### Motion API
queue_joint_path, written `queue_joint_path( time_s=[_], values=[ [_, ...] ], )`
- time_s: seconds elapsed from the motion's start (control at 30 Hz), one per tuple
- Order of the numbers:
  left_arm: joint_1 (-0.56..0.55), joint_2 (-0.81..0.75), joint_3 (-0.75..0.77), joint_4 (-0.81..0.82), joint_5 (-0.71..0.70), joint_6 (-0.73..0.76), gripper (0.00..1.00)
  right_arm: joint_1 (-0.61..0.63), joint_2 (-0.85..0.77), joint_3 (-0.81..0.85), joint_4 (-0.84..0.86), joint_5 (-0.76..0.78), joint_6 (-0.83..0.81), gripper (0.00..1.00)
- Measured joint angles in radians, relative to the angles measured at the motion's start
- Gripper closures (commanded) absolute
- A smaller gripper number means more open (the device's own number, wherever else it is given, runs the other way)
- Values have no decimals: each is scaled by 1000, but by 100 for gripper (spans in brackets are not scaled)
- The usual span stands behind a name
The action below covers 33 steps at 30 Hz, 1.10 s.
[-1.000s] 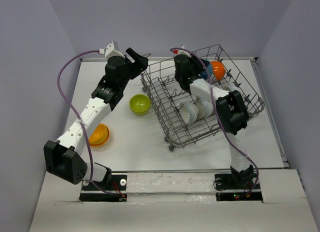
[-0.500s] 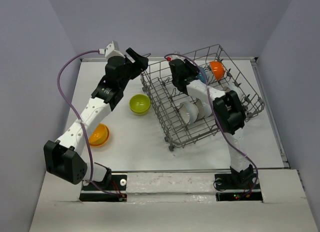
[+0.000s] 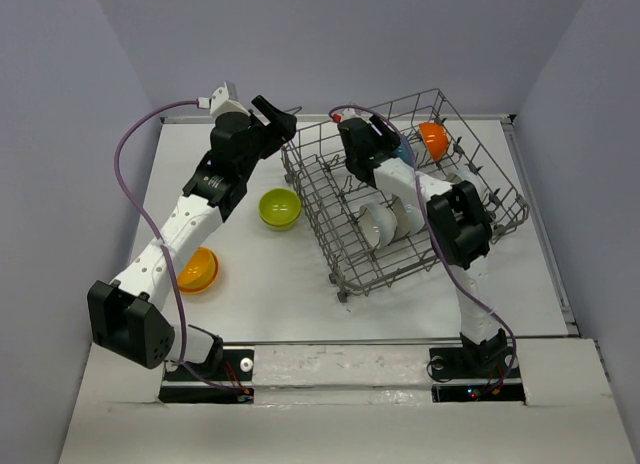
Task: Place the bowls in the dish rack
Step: Insert the bowl into the dish rack, then pick up the bowl from the bowl.
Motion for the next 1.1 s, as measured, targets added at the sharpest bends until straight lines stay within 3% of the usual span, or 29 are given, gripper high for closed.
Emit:
queue_joint_path(
  time_s=[0.23, 0.73, 0.87, 1.1],
  values=[
    [0, 1, 0, 0, -6, 7, 16, -7, -62, 2, -89, -87, 83, 24],
    [0, 21, 18, -47, -113, 99, 12, -13, -385, 53, -250, -253, 282, 18],
    [1, 21, 82, -145, -184, 134, 12, -34, -545, 27, -299, -334, 396, 18],
    [5, -23, 114, -333, -275, 168, 9, -148, -960, -218, -267, -504, 644, 18]
  ],
)
